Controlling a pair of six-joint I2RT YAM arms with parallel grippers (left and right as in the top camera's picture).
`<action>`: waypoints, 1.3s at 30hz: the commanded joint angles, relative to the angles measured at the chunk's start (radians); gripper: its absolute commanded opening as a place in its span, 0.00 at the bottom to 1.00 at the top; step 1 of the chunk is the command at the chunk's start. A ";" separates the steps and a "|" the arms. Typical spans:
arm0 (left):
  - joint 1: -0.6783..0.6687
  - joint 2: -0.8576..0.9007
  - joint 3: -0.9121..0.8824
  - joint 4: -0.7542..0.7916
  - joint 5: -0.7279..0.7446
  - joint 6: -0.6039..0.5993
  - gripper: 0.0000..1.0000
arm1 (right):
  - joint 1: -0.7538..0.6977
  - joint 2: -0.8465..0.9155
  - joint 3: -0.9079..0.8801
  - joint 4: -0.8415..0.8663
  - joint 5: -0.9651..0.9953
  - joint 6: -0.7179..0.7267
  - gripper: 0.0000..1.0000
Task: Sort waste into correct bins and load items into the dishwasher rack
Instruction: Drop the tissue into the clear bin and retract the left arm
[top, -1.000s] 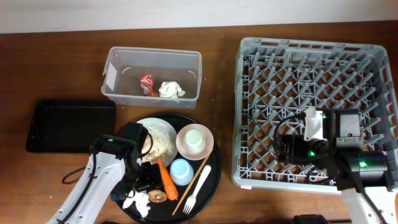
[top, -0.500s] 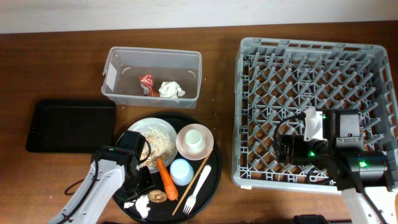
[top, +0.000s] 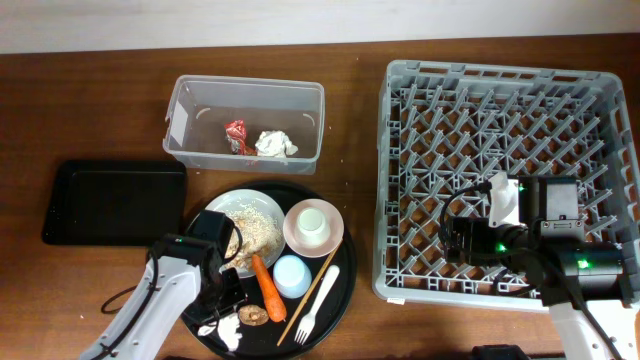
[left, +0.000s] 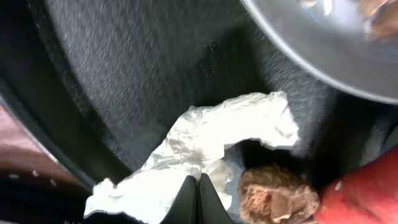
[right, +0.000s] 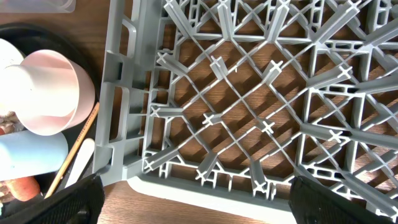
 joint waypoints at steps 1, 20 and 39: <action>0.006 -0.001 0.103 -0.076 -0.029 0.006 0.00 | 0.006 -0.003 0.017 0.000 0.002 0.002 0.98; 0.006 0.391 0.589 0.752 -0.119 0.142 0.03 | 0.006 -0.003 0.017 0.000 0.002 0.002 0.98; 0.121 0.140 0.591 -0.254 -0.018 0.198 0.99 | 0.006 0.044 0.020 -0.082 -0.055 -0.023 0.98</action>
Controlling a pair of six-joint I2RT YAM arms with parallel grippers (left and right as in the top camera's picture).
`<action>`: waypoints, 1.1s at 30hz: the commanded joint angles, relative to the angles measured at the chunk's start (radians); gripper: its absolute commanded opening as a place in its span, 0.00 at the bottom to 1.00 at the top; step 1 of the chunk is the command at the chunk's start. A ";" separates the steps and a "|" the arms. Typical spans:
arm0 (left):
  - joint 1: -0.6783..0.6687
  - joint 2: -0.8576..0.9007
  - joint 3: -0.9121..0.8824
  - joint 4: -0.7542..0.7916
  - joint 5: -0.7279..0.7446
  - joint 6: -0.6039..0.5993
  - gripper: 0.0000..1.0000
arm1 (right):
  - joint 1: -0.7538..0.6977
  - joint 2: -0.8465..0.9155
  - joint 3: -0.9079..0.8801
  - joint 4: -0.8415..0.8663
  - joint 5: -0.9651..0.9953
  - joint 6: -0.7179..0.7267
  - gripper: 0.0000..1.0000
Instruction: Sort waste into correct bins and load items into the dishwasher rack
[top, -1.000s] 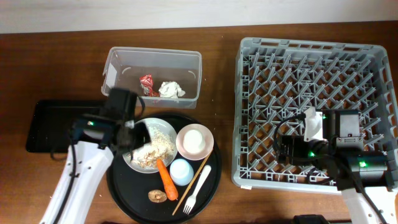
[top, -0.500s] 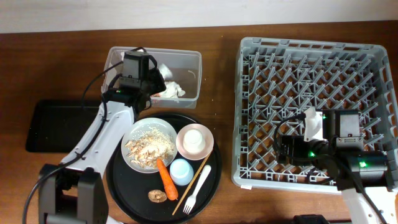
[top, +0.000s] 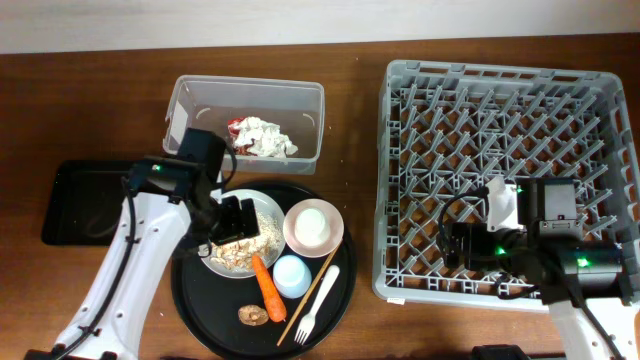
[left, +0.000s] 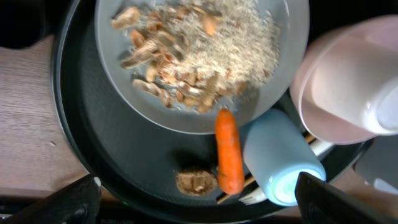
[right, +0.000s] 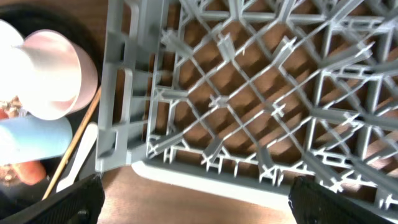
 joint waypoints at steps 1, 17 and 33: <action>0.124 -0.016 -0.008 -0.002 -0.027 0.011 0.99 | 0.009 0.048 0.031 -0.043 -0.031 -0.011 0.98; 0.524 -0.016 -0.014 0.018 -0.038 -0.013 0.99 | 0.641 0.683 0.602 0.113 -0.029 0.163 0.98; 0.524 -0.016 -0.014 0.026 -0.038 -0.013 1.00 | 0.824 0.985 0.602 0.166 0.322 0.309 0.98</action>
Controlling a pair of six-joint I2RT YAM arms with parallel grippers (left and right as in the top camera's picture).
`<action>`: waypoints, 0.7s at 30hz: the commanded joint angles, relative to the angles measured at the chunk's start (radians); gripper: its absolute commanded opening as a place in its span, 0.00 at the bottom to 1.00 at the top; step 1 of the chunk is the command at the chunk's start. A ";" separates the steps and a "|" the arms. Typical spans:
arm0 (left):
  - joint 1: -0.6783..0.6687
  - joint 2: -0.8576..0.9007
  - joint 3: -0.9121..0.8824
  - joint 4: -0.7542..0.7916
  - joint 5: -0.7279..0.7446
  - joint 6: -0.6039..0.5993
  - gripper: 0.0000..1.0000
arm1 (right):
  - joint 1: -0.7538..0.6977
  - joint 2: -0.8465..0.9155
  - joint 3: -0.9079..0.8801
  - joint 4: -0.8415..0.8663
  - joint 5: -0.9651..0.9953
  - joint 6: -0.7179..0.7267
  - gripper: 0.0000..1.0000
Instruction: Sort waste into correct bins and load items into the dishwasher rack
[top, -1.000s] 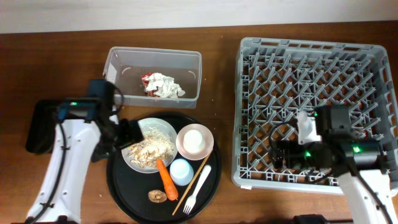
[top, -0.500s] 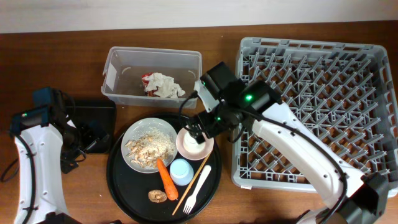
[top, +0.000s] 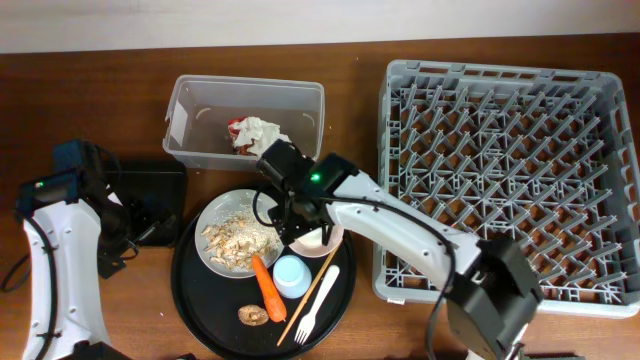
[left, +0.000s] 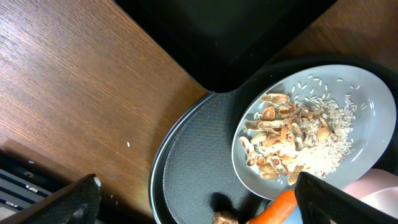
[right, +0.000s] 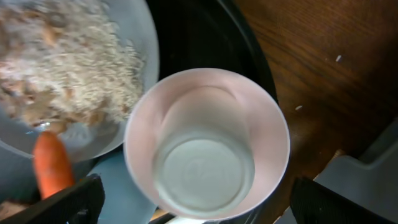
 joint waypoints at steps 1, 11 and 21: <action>0.006 -0.015 -0.005 0.003 -0.007 -0.013 0.99 | -0.001 0.071 0.014 0.003 0.034 0.018 0.98; 0.006 -0.015 -0.005 0.003 -0.007 -0.013 0.99 | -0.001 0.098 0.014 -0.005 0.031 0.018 0.64; 0.006 -0.015 -0.005 0.007 -0.007 -0.013 0.99 | -0.055 -0.050 0.229 -0.167 0.072 0.018 0.47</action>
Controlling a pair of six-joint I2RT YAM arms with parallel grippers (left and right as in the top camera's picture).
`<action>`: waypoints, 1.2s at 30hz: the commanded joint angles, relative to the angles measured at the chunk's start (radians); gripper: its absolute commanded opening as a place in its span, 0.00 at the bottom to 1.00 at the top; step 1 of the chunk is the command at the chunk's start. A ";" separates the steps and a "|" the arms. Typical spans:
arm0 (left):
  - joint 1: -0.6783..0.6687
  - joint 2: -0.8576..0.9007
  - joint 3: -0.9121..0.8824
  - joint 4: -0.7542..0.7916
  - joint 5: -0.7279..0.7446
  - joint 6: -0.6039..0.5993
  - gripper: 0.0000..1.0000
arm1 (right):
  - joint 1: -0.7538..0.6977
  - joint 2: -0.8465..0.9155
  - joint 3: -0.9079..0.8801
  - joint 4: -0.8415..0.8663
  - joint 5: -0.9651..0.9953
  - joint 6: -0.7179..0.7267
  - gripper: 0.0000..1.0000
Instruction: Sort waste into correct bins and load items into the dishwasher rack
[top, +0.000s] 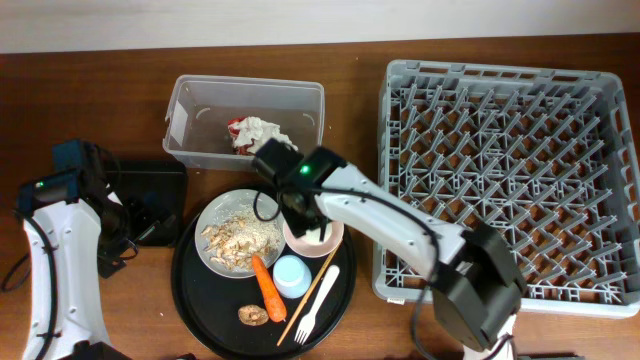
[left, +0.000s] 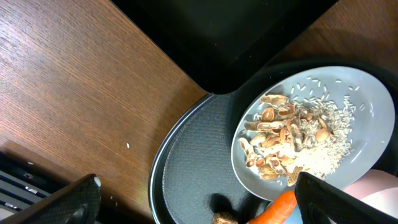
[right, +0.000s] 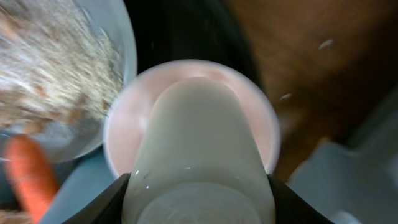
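Note:
A white cup (right: 199, 149) stands upside down in a pink bowl (right: 124, 137) on the round black tray (top: 200, 300). My right gripper (right: 199, 202) has a finger pressed on each side of the cup, shut on it; overhead it shows at the bowl (top: 335, 238). The grey plate (left: 311, 130) of rice and peanut shells, a carrot (top: 268, 287), a blue cup (top: 292, 275), a white fork (top: 318, 305) and a brown lump (top: 250, 315) share the tray. My left gripper (left: 196, 186) hangs open by the black bin (top: 150, 185).
The clear bin (top: 245, 120) behind the tray holds a red wrapper and crumpled white paper (top: 255, 132). The grey dishwasher rack (top: 510, 170) fills the right side. A chopstick (top: 310, 292) lies beside the fork.
My right gripper was open above the pink bowl and cup; now it is lower and shut on the white cup. The left arm has not moved.
My left gripper was shut on crumpled white paper on the black tray while the right hung over the rack. Then the paper lay in the clear bin. Then the left arm was by the black bin and the right was over the pink bowl, now holding the cup.

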 joint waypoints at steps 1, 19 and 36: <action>0.006 -0.015 -0.005 0.003 -0.007 -0.012 0.99 | -0.079 -0.145 0.138 -0.068 0.047 0.000 0.48; 0.006 -0.015 -0.005 0.006 -0.007 -0.012 0.99 | -1.349 -0.321 0.022 -0.365 0.073 -0.013 0.44; 0.006 -0.015 -0.005 0.006 -0.008 -0.012 0.99 | -1.595 -0.320 -0.238 -0.109 0.121 0.018 0.43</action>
